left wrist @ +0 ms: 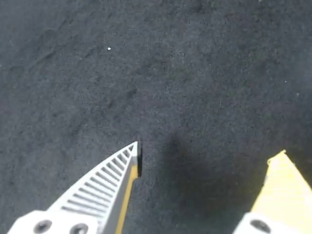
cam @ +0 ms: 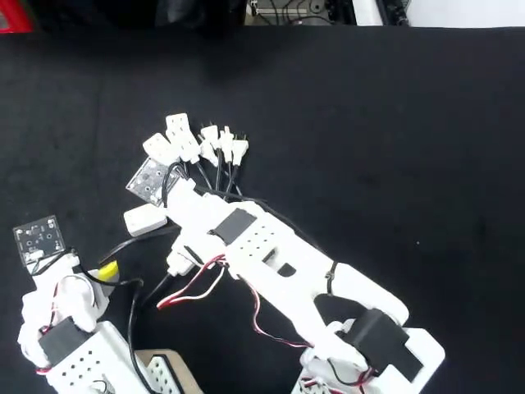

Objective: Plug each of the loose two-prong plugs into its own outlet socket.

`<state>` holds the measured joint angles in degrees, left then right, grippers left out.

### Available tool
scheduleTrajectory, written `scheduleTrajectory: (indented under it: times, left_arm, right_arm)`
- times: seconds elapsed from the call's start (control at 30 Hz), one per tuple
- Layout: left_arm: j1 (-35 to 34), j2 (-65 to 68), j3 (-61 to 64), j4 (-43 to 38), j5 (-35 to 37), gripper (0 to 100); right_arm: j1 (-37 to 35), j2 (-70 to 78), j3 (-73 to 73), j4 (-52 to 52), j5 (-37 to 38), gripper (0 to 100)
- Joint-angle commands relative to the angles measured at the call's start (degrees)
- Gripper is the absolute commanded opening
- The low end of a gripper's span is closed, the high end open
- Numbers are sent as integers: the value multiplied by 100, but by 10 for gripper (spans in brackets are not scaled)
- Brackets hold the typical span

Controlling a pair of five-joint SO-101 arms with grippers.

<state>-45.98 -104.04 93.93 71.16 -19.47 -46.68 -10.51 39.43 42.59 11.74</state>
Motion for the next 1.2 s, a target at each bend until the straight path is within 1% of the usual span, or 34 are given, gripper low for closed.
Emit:
scheduleTrajectory:
  times: [0.0,0.2,0.3,0.43,0.67,0.77,0.9,1.03,1.17]
  left_arm:
    - [110,-26,-48,-114,-35,392]
    - [110,-26,-48,-114,-35,392]
    - [110,-26,-48,-114,-35,392]
    - [110,-26,-40,-114,-35,392]
    - [119,-26,-40,-114,-35,394]
    - [119,-26,-31,-202,-35,393]
    - [119,-26,-31,-202,-35,393]
    - [119,-26,-31,-220,-35,393]
    - [119,-26,-22,-220,-35,393]
  right_arm:
    - [-35,-13,-180,-114,-26,12]
    - [-62,-4,57,-97,-62,12]
    - [-35,-13,127,-53,-237,12]
    - [-26,-13,110,97,-281,12]
    - [325,-4,-84,457,-747,12]
    - [308,40,-75,492,-949,12]
    - [299,576,-286,484,-949,12]
    - [141,1516,-760,527,-932,12]
    - [70,1991,-1376,1204,-905,12]
